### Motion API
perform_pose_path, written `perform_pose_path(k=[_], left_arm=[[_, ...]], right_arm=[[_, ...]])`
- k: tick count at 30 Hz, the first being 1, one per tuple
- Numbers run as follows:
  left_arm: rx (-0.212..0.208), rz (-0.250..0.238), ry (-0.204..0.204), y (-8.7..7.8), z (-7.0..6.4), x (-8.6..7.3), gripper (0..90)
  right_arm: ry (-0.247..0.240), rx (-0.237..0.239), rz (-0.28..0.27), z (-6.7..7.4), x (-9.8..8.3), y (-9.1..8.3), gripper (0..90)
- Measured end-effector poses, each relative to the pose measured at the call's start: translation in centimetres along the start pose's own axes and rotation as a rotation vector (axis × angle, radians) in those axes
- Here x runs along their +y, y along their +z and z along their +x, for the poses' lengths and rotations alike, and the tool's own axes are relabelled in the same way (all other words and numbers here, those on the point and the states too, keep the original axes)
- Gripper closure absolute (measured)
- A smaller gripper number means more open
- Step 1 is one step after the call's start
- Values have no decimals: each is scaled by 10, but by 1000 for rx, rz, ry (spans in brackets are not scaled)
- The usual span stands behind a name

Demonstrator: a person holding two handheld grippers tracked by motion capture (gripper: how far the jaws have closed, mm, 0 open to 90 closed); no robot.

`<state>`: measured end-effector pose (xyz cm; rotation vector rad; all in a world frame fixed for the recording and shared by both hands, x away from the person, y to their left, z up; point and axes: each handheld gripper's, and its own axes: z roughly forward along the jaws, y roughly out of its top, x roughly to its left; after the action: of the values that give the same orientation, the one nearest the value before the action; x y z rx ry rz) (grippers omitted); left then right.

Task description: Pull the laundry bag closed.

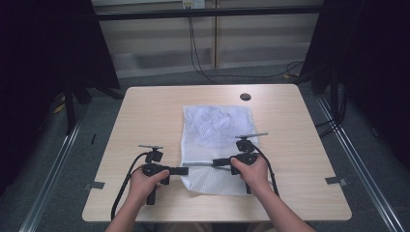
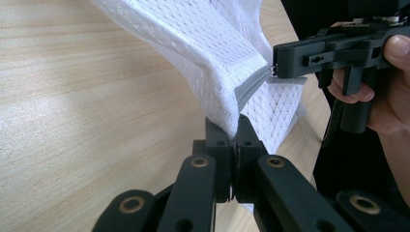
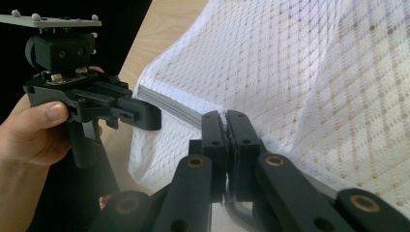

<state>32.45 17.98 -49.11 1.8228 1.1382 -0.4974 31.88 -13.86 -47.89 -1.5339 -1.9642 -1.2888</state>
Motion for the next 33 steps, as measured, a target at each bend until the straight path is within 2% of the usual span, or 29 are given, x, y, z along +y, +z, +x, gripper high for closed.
perform_pose_path(k=[3,15,21,29,33], left_arm=[[13,-2,1,-1,0,0,886],[12,-5,-3,0,-1,-1,886],[4,-5,-25,0,-1,-2,886],[11,-2,-12,0,0,-2,886],[7,-6,-17,-1,0,-2,886]], right_arm=[[-6,-8,0,0,-1,0,874],[-5,5,-2,-3,-2,-6,874],[-4,0,-9,-6,-2,-11,874],[-6,8,-8,-6,-3,-12,874],[-11,-3,-11,-7,-3,-14,874]])
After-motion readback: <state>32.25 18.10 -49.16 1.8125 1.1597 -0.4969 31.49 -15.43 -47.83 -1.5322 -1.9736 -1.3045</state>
